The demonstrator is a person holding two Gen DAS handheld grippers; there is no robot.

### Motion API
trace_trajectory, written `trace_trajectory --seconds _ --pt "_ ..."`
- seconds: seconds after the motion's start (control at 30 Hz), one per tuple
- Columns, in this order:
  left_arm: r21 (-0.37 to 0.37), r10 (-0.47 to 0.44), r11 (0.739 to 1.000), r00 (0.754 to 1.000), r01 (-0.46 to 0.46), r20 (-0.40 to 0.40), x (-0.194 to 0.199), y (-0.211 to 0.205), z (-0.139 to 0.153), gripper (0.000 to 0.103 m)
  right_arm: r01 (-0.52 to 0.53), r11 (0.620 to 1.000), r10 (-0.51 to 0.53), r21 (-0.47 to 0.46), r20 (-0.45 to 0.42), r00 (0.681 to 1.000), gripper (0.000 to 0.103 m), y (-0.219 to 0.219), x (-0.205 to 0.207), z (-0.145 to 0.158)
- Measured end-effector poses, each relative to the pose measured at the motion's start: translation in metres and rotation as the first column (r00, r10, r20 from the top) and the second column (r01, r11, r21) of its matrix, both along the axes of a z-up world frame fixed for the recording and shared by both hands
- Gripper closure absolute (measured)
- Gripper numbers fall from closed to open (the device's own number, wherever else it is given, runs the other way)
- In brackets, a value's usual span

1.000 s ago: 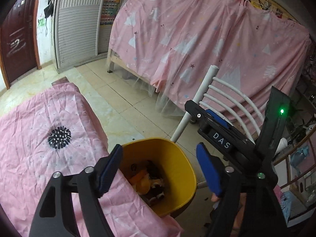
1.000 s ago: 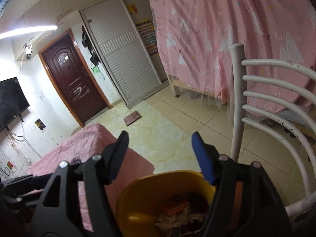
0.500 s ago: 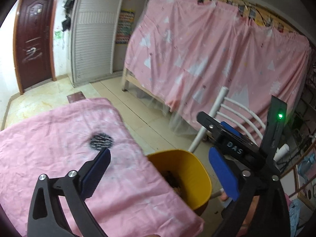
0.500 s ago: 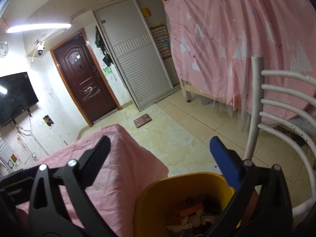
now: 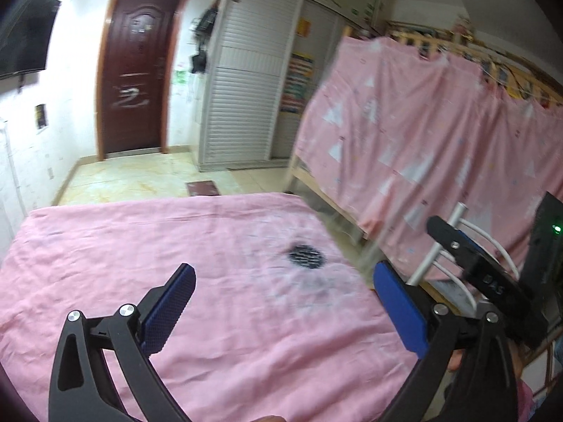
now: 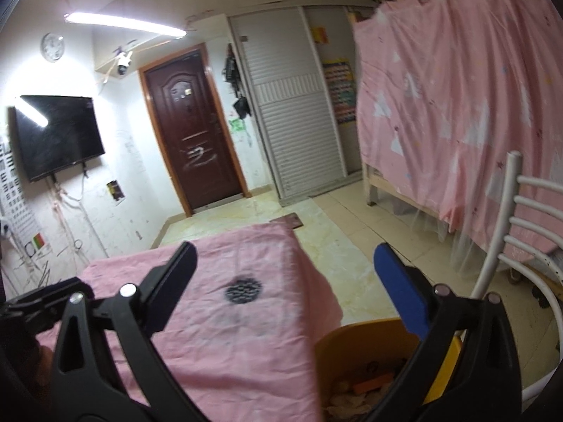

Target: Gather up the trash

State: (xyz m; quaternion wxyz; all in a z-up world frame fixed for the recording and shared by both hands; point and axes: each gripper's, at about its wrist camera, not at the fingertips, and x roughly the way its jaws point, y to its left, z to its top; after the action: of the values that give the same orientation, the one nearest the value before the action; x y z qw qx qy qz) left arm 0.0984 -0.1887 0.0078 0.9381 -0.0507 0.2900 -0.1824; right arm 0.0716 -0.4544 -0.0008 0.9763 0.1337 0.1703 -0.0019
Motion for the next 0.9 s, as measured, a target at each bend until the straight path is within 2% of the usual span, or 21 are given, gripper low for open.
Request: trace_trajectory --seconds 0.33,0.53,0.7,0.9 --pt "0.038 0.142 0.989 0.987 -0.145 0.071 -0.031 0.076 0.005 0.009 -0.085 0.995 0.088 -0.044 0.054 0.995 0.006 0.064 -0.022 0.013" --pt "0.041 0.214 0.975 0.973 -0.219 0.090 -0.049 0.127 0.004 0.009 -0.093 0.992 0.101 -0.088 0.080 0.992 0.006 0.093 -0.036 0.019" --pt "0.052 0.225 0.972 0.970 -0.231 0.096 -0.054 0.154 0.002 0.009 -0.090 0.990 0.099 -0.109 0.087 0.991 0.006 0.112 -0.044 0.017" --pt "0.091 0.213 0.971 0.971 -0.223 0.110 -0.064 0.167 -0.009 0.009 -0.093 0.985 0.106 -0.142 0.085 0.991 0.006 0.135 -0.051 0.009"
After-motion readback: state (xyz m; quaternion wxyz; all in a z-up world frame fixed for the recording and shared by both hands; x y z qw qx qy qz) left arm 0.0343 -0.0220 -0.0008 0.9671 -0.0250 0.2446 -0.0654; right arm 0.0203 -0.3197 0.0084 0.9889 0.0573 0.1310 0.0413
